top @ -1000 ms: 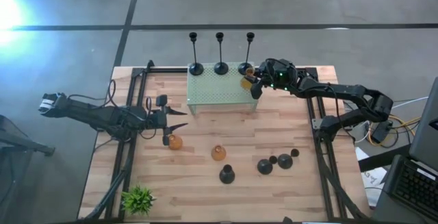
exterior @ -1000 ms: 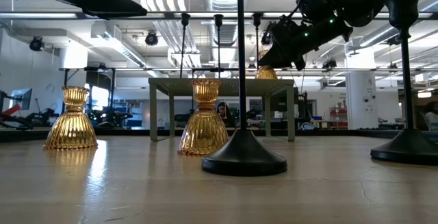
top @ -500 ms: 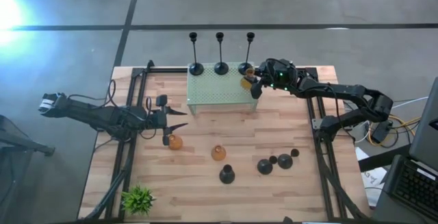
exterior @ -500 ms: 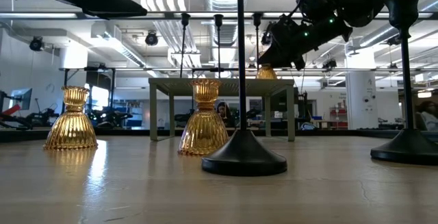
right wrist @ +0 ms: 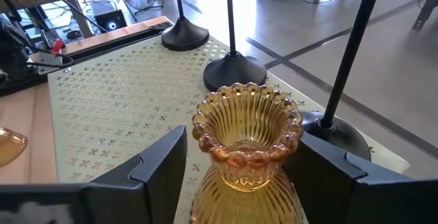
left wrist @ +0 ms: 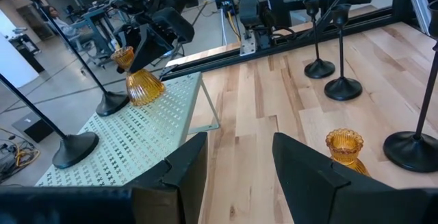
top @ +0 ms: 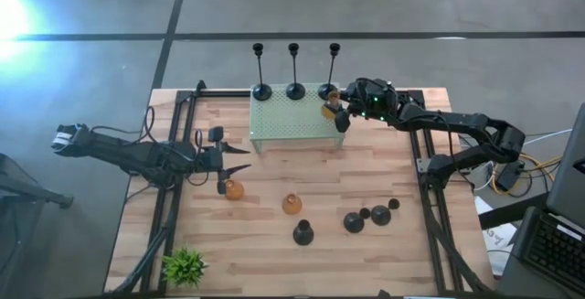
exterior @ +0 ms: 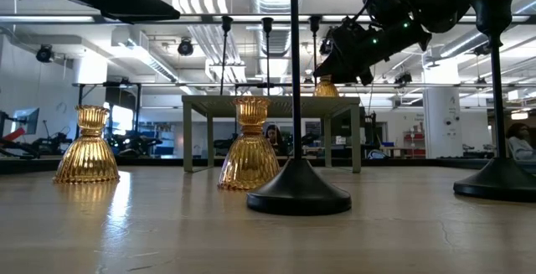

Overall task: Pick & Place candle stick holders
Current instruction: Put the yellow glass candle holder on the shelf, then align the yellow glass candle holder with the other yellow glass candle holder on the shelf

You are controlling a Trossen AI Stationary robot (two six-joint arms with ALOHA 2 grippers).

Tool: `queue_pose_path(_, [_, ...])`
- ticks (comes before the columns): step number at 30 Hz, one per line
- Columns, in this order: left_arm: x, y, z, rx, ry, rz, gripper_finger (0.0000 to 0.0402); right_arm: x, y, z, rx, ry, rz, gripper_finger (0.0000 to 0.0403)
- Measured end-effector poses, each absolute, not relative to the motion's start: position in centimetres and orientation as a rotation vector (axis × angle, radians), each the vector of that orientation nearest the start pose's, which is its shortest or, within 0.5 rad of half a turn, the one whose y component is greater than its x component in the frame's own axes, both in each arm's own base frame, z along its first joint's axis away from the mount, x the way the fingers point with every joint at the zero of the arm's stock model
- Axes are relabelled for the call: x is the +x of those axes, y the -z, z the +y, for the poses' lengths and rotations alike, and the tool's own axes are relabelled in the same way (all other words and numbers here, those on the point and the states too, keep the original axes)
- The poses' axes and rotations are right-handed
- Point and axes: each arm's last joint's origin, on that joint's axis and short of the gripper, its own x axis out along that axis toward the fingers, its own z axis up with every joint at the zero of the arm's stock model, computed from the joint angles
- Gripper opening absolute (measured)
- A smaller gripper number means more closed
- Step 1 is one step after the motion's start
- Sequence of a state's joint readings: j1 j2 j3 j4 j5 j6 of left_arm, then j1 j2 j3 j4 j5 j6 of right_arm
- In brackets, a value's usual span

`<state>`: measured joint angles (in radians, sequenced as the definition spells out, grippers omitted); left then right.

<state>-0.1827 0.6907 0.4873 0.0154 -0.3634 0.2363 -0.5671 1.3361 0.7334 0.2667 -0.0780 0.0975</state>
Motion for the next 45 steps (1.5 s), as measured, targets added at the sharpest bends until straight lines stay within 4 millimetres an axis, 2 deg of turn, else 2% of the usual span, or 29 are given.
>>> queue_pose_path(7, [16.1, -26.3, -1.9, 0.285, -0.152, 0.201, 0.0170, 24.0, -24.0, -15.0, 0.200, 0.494, 0.310, 0.0238])
queue_pose_path(14, [16.1, -26.3, -1.9, 0.285, -0.153, 0.202, 0.0170, 22.6, -25.2, -14.1, 0.197, 0.489, 0.341, 0.0231])
queue_pose_path(22, [16.1, -26.3, -1.9, 0.285, -0.153, 0.202, 0.0170, 20.1, -27.3, -12.4, 0.213, 0.489, 0.351, 0.0232])
queue_pose_path(30, [16.1, -26.3, -1.9, 0.285, -0.153, 0.201, 0.0170, 18.2, -27.9, -9.9, 0.241, 0.433, 0.428, 0.0215])
queue_pose_path(36, [16.1, -26.3, -1.9, 0.285, -0.153, 0.199, 0.0170, 18.5, -27.8, -7.6, 0.363, 0.216, 0.446, 0.0187])
queue_pose_path(45, [16.1, -26.4, -1.9, 0.286, -0.153, 0.193, 0.0170, 19.6, -27.9, -3.6, 0.323, 0.009, 0.475, 0.0123])
